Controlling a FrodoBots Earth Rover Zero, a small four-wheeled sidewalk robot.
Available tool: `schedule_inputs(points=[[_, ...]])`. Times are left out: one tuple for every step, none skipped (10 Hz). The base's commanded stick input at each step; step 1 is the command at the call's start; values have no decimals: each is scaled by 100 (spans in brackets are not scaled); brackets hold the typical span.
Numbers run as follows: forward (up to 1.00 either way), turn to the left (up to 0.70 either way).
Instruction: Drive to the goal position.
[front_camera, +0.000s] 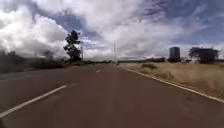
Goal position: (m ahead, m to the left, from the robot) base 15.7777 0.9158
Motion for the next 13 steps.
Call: schedule_inputs(points=[[70, 0], [70, 0], [70, 0], [70, 0], [70, 0], [70, 0], [70, 0], [70, 0], [70, 0], [70, 0], [70, 0], [70, 0], [70, 0]])
